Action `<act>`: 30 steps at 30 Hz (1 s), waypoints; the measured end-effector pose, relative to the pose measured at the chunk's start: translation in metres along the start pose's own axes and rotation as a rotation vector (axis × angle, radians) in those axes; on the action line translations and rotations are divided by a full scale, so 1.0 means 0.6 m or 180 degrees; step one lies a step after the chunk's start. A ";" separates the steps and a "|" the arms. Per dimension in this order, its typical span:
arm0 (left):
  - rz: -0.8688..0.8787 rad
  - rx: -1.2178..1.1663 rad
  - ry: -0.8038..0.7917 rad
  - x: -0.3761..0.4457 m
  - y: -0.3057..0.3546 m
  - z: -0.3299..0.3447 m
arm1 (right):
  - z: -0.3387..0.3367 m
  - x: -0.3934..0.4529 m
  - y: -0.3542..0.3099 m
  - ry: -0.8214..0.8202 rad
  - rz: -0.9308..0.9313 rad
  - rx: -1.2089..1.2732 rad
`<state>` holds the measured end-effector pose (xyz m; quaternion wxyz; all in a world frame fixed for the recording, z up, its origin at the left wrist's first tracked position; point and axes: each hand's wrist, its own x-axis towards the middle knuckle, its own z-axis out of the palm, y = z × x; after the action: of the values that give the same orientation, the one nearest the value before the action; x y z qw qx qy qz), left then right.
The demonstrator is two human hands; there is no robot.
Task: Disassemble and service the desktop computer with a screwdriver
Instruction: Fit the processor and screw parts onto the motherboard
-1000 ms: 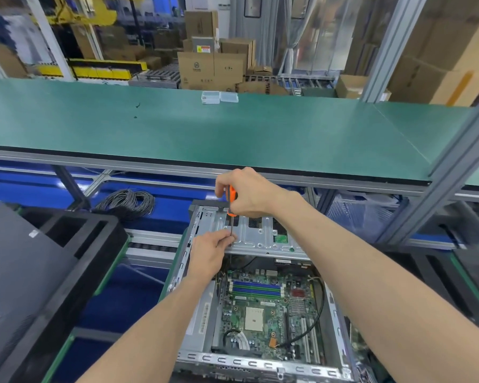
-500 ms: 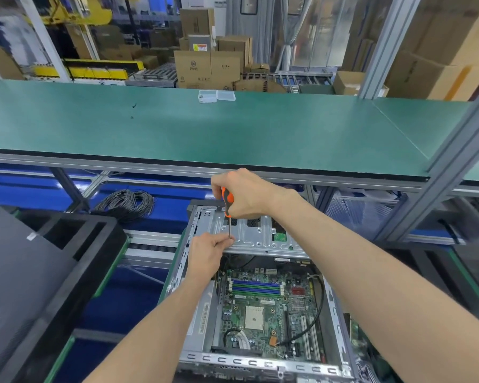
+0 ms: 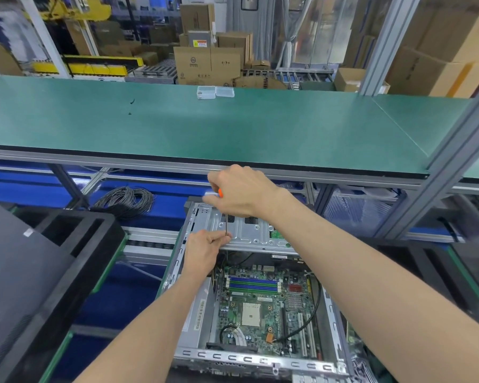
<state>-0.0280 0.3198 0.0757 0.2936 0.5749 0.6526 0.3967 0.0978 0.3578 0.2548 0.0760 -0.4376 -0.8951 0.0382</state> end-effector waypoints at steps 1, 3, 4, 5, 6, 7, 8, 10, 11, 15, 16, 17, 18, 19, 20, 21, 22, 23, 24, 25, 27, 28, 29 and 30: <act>0.0007 0.0014 -0.0009 0.000 0.000 0.000 | 0.003 0.001 -0.004 0.0037 0.0104 -0.0176; 0.0042 0.0042 0.0003 0.000 -0.003 0.000 | 0.006 0.007 -0.011 0.0022 0.0116 -0.0188; 0.0051 0.0028 0.0012 0.000 -0.004 0.001 | 0.005 0.011 -0.013 -0.0068 0.0048 -0.0131; 0.0032 0.0003 0.0007 0.001 -0.005 0.001 | 0.004 0.012 -0.012 -0.0160 -0.0033 -0.0042; -0.0019 -0.0029 -0.0013 0.002 -0.007 0.002 | -0.001 0.011 -0.010 -0.0271 -0.0080 0.0050; -0.0077 -0.0059 -0.0039 0.003 -0.008 0.002 | -0.005 0.010 -0.005 -0.0369 -0.0118 0.0131; -0.0112 -0.0087 -0.0060 0.003 -0.009 0.003 | -0.010 0.007 0.000 -0.0455 -0.0148 0.0199; -0.0120 -0.0136 -0.0072 0.004 -0.011 0.004 | -0.014 0.003 0.005 -0.0460 -0.0133 0.0284; -0.0115 -0.0142 -0.0054 0.005 -0.012 0.004 | -0.013 0.002 0.005 -0.0372 -0.0047 0.0281; -0.0101 -0.0094 -0.0031 0.006 -0.015 0.006 | -0.003 0.011 -0.010 -0.0147 0.0211 -0.0243; -0.0095 -0.0088 -0.0032 0.005 -0.015 0.006 | -0.003 0.013 -0.013 -0.0164 0.0181 -0.0256; -0.0085 -0.0081 -0.0035 0.005 -0.015 0.005 | -0.005 0.015 -0.014 -0.0212 0.0146 -0.0199; -0.0073 -0.0076 -0.0035 0.005 -0.015 0.005 | -0.006 0.015 -0.013 -0.0276 0.0089 -0.0122; -0.0062 -0.0076 -0.0031 0.004 -0.014 0.005 | -0.007 0.015 -0.011 -0.0370 0.0025 -0.0069; -0.0059 -0.0087 -0.0032 0.005 -0.014 0.006 | -0.010 0.014 -0.010 -0.0463 -0.0040 -0.0038; -0.0071 -0.0109 -0.0038 0.004 -0.015 0.006 | -0.015 0.013 -0.010 -0.0524 -0.0109 -0.0006; -0.0095 -0.0133 -0.0043 0.004 -0.015 0.006 | -0.019 0.011 -0.009 -0.0554 -0.0178 0.0023; -0.0114 -0.0150 -0.0050 0.004 -0.015 0.006 | -0.022 0.009 -0.007 -0.0562 -0.0256 0.0055; -0.0133 -0.0163 -0.0056 0.004 -0.015 0.006 | -0.024 0.008 -0.004 -0.0557 -0.0313 0.0098; -0.0152 -0.0178 -0.0063 0.004 -0.015 0.006 | -0.023 0.006 -0.001 -0.0506 -0.0310 0.0153; -0.0177 -0.0204 -0.0060 0.004 -0.012 0.005 | -0.015 0.005 -0.002 -0.0262 -0.0121 0.0099; -0.0166 -0.0201 -0.0050 0.004 -0.011 0.005 | -0.010 0.006 -0.006 -0.0147 0.0001 -0.0093; -0.0148 -0.0197 -0.0048 0.004 -0.012 0.004 | -0.006 0.008 -0.009 -0.0090 0.0073 -0.0329; -0.0138 -0.0197 -0.0058 0.005 -0.012 0.005 | -0.004 0.011 -0.012 -0.0088 0.0130 -0.0443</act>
<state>-0.0300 0.3228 0.0682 0.3257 0.5548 0.6497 0.4049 0.0884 0.3582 0.2585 0.0322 -0.4594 -0.8875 -0.0165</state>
